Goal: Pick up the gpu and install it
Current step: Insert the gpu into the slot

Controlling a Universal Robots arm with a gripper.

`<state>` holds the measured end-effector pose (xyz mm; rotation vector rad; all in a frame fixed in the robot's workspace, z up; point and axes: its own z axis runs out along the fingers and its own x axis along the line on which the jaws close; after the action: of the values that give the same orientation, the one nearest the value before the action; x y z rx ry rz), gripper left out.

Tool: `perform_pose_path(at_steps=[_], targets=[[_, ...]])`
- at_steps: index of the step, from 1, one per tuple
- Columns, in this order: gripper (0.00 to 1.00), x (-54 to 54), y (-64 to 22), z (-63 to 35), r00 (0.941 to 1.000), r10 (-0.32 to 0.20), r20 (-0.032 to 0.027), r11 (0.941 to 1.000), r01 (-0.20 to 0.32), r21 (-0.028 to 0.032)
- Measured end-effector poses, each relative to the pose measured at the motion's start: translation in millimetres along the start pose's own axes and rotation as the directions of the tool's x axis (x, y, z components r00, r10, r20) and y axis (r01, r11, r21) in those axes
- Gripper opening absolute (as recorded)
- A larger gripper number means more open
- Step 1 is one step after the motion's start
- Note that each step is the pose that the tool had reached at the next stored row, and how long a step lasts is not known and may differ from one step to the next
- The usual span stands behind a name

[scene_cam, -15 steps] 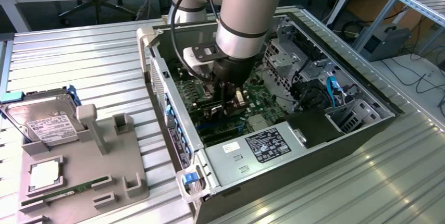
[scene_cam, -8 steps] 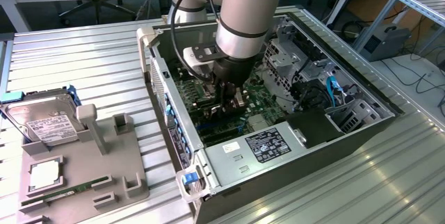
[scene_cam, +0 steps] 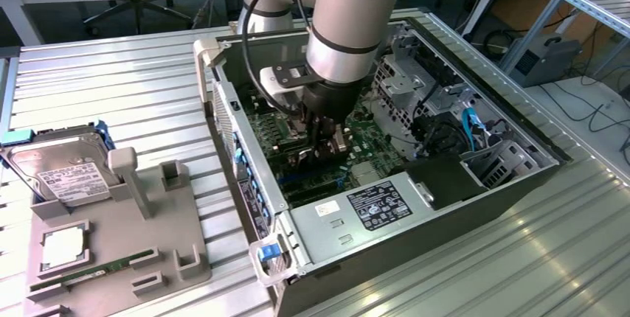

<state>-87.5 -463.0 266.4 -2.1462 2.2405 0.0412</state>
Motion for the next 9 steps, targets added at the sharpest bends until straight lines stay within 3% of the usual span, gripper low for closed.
perform_pose_path(at_steps=[1, 5, 6, 7, 9], targets=[[0.27, 0.1, 0.0, 1.8, 1.0, 0.0, -0.0057, 1.0, 0.0, 0.0002], [0.27, 0.5, 6.5, 7.4, 1.0, 0.0, -0.0059, 1.0, 0.0, 0.0005], [0.33, 0.5, 6.5, 7.3, 1.0, 0.0, -0.006, 1.0, 0.0, 0.0004], [0.52, 0.5, 6.5, 7.5, 1.0, 0.0, -0.0056, 1.0, 0.0, 0.0006], [0.52, 0.4, 6.5, 4.2, 1.0, 0.0, -0.006, 1.0, 0.0, 0.0005]])
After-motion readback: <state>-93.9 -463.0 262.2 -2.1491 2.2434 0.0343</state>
